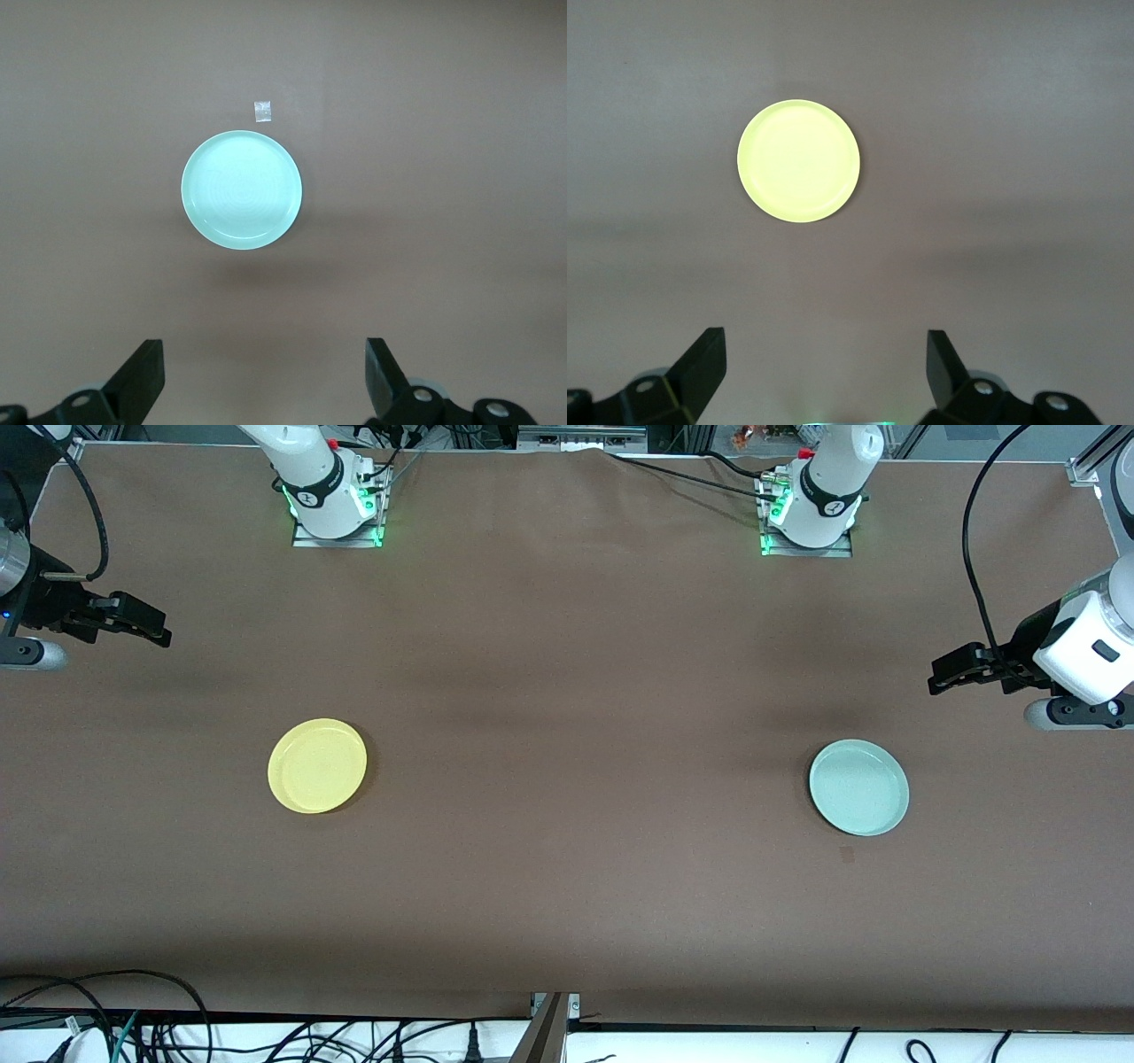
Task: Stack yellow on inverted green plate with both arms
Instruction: 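Move the left gripper toward the rim of the green plate, then grasp the green plate rim with the left gripper, then lift the green plate with the left gripper and tilt it on edge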
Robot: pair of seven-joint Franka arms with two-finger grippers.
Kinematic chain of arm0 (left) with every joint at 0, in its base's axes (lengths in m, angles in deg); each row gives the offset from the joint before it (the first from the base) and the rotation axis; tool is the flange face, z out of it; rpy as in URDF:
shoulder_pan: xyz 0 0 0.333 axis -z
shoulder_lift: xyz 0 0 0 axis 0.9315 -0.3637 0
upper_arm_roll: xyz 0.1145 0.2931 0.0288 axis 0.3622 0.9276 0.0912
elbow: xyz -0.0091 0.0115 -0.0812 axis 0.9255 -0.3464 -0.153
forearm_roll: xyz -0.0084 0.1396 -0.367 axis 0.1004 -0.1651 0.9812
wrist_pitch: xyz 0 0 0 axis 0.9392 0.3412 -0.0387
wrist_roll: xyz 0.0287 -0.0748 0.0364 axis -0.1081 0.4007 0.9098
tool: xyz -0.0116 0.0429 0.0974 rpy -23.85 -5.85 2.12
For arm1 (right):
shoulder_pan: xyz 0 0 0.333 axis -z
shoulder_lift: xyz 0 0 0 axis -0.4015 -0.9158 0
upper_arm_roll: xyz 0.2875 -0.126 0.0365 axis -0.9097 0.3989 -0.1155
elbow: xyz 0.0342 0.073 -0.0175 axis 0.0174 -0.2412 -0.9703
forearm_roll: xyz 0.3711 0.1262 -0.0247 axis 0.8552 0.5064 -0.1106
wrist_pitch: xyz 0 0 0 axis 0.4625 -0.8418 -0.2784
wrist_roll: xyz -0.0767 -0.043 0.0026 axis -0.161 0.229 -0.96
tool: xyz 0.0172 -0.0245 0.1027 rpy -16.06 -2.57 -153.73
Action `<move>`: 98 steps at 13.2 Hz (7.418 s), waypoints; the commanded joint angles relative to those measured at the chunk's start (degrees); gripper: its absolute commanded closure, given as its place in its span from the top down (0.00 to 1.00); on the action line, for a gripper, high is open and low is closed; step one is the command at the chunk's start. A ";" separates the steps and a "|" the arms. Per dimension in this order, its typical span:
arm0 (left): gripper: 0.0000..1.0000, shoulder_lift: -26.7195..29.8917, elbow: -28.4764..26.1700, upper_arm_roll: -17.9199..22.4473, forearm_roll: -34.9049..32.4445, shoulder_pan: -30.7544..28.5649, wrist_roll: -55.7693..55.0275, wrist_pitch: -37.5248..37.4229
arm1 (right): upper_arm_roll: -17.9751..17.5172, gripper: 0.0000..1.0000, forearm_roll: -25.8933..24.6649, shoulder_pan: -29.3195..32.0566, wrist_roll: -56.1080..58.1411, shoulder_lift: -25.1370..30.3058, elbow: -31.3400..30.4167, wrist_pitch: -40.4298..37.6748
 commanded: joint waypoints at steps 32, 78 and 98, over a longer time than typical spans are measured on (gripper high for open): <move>1.00 -26.17 -12.02 -0.73 17.41 -20.46 34.45 26.21 | -0.63 1.00 0.55 0.27 0.34 1.24 -0.15 -0.48; 0.00 -18.25 2.63 -1.00 -26.03 15.29 20.59 37.56 | -1.42 1.00 0.46 0.09 -0.19 1.32 0.29 -3.91; 0.00 -30.20 -5.54 -12.68 -81.20 38.08 -48.32 9.29 | -1.34 1.00 0.55 0.09 -0.19 1.32 0.20 -4.26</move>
